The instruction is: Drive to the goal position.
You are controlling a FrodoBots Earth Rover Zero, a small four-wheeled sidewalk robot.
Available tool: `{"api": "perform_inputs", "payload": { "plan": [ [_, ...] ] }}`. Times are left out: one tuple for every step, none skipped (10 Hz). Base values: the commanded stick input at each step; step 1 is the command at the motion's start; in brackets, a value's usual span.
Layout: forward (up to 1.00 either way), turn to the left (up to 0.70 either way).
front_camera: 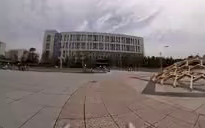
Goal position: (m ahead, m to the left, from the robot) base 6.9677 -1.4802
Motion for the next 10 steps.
{"api": "perform_inputs", "payload": {
  "plan": [
    [0.45, 0.00],
    [0.45, 0.00],
    [0.45, 0.00],
    [0.45, 0.00],
    [0.45, 0.00],
    [0.45, 0.00],
    [0.45, 0.00],
    [0.45, 0.00],
    [0.45, 0.00],
    [0.45, 0.00]
  ]
}}
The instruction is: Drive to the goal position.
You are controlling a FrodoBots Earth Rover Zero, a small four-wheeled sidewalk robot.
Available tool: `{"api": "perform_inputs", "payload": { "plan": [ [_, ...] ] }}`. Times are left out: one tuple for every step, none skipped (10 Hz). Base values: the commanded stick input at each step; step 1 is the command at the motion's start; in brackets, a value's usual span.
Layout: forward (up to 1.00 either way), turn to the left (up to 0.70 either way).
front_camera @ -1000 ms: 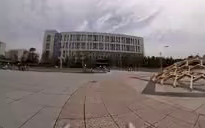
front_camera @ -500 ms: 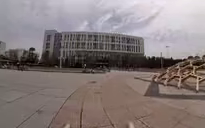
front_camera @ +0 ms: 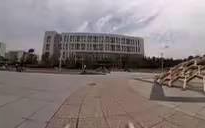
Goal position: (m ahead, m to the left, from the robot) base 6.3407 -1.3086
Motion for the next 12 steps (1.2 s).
{"api": "perform_inputs", "payload": {
  "plan": [
    [0.45, 0.00],
    [0.45, 0.00],
    [0.45, 0.00],
    [0.45, 0.00],
    [0.45, 0.00],
    [0.45, 0.00],
    [0.45, 0.00],
    [0.45, 0.00],
    [0.45, 0.00],
    [0.45, 0.00],
    [0.45, 0.00],
    [0.45, 0.00]
  ]
}}
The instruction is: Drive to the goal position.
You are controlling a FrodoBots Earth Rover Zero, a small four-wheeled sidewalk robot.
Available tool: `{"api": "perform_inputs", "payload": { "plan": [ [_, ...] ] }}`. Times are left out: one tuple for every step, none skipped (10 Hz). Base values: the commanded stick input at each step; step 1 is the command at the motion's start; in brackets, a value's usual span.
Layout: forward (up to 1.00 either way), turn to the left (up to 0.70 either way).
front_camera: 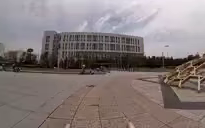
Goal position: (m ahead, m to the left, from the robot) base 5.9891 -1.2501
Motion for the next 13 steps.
{"api": "perform_inputs", "payload": {
  "plan": [
    [0.45, 0.00],
    [0.45, 0.00],
    [0.45, 0.00],
    [0.45, 0.00],
    [0.45, 0.00],
    [0.45, 0.00],
    [0.45, 0.00],
    [0.45, 0.00],
    [0.45, 0.00],
    [0.45, 0.00],
    [0.45, 0.00],
    [0.45, 0.00],
    [0.45, 0.00]
  ]
}}
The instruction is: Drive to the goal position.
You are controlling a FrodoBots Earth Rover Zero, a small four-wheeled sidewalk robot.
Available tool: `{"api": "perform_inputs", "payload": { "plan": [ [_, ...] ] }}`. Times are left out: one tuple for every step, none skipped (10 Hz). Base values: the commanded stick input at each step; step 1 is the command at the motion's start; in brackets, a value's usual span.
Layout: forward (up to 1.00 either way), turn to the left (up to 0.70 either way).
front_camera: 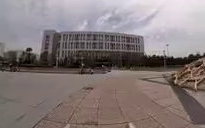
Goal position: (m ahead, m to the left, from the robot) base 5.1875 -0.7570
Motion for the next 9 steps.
{"api": "perform_inputs", "payload": {
  "plan": [
    [0.45, 0.00],
    [0.45, 0.00],
    [0.45, 0.00],
    [0.45, 0.00],
    [0.45, 0.00],
    [0.45, 0.00],
    [0.45, 0.00],
    [0.45, 0.00],
    [0.45, 0.00]
  ]
}}
